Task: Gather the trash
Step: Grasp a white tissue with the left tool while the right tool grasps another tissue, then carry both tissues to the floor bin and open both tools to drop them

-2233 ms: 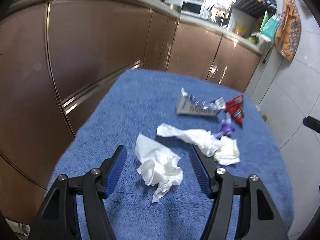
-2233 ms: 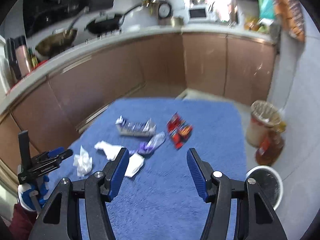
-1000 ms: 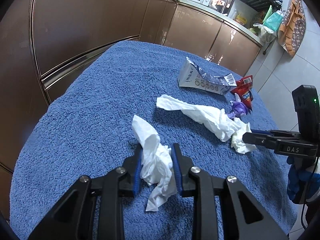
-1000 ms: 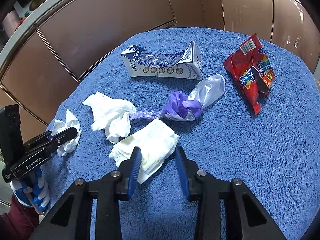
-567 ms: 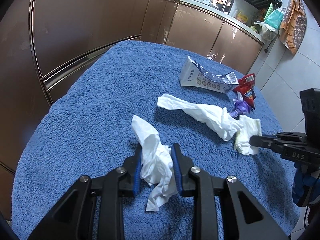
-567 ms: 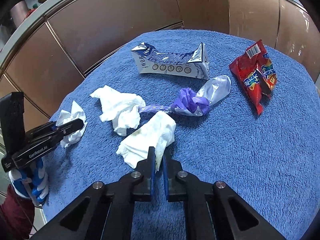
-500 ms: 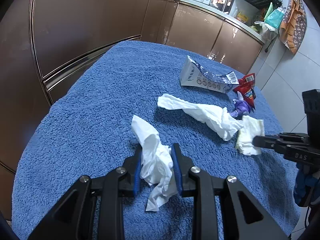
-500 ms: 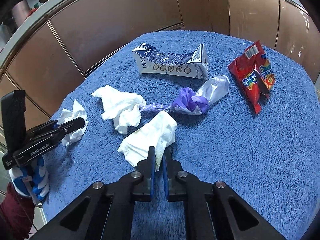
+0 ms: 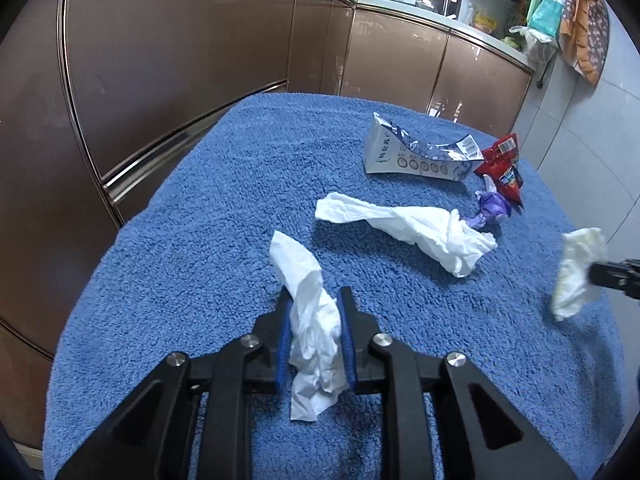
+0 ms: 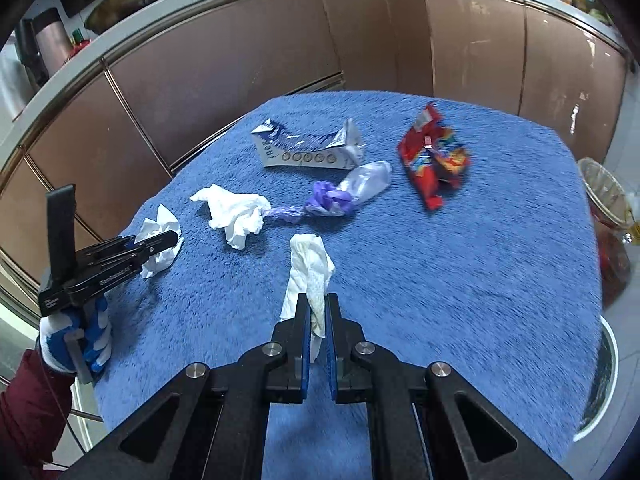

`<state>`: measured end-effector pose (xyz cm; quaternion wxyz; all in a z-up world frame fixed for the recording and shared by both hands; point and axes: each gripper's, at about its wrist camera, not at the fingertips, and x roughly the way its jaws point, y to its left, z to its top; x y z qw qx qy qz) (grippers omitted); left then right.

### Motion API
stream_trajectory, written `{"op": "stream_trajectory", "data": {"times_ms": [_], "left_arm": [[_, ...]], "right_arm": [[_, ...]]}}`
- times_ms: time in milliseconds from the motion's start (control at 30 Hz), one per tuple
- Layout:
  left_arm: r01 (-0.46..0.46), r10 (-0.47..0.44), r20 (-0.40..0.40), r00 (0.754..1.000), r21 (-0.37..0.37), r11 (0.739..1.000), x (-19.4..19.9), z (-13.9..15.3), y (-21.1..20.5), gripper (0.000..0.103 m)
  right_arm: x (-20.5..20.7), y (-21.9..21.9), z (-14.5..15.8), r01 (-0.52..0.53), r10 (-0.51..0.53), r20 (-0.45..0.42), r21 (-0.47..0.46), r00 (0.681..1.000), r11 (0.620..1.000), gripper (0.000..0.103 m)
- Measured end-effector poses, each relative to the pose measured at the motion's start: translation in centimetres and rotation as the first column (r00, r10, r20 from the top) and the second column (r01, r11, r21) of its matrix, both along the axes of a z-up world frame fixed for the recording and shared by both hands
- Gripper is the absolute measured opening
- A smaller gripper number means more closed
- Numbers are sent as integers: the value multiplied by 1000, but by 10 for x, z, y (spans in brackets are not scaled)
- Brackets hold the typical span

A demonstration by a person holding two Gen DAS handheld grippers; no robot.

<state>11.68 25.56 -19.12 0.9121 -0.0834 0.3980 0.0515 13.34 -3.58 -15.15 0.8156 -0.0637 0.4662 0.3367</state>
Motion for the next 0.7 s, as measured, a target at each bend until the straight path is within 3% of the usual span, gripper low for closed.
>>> {"op": "stream_trajectory", "data": {"times_ms": [300, 700], "left_arm": [[-55, 56, 19, 998, -43, 998, -24, 16, -1, 14], [-5, 8, 96, 995, -31, 999, -54, 62, -35, 12]], "right_arm": [[-21, -56, 27, 95, -97, 45, 39, 994, 995, 7], [-54, -122, 53, 184, -198, 94, 134, 976, 974, 7]]}}
